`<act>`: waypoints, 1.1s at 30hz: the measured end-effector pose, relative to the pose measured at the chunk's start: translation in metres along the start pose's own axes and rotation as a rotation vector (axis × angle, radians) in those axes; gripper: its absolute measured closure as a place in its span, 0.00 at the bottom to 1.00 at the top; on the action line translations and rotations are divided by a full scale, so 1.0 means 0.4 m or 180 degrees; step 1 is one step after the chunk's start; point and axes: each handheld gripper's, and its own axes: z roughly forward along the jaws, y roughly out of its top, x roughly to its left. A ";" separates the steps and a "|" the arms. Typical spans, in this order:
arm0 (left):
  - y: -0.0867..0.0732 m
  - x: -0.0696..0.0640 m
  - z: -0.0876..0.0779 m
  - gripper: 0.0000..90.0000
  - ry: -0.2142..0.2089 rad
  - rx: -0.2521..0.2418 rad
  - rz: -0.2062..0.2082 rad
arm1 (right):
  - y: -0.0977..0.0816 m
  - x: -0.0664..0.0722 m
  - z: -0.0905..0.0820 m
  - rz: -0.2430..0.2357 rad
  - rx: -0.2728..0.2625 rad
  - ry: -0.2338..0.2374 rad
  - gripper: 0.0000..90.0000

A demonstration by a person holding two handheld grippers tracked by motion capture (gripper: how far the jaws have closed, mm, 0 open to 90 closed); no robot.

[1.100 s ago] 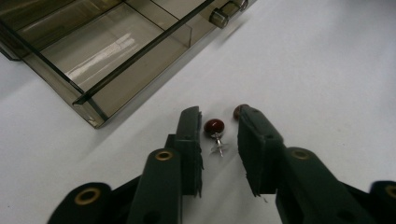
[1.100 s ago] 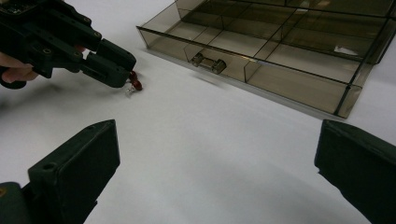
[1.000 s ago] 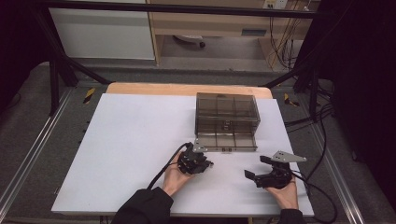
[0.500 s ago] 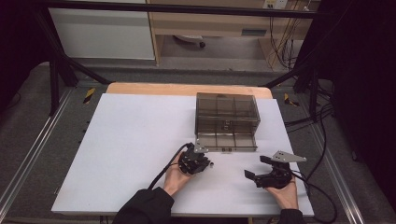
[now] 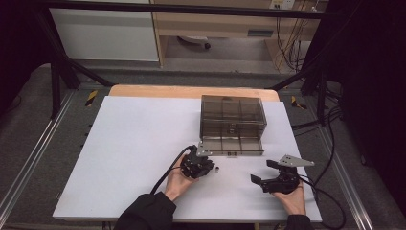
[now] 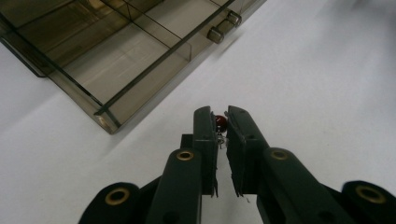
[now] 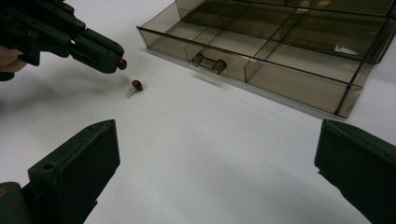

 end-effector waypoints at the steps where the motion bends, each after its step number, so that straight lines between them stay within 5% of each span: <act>1: 0.000 0.000 0.000 0.91 0.0000 0.0000 0.0000 | 0.000 0.000 0.000 0.0000 0.0000 0.0000 0.01; 16: 0.046 0.020 -0.062 0.91 0.0031 -0.0067 0.0037 | 0.000 0.000 0.000 -0.0002 0.0014 -0.0001 0.01; 33: 0.091 0.051 -0.056 0.91 0.0105 -0.0058 0.0000 | 0.000 0.000 0.000 -0.0013 0.0020 0.0002 0.01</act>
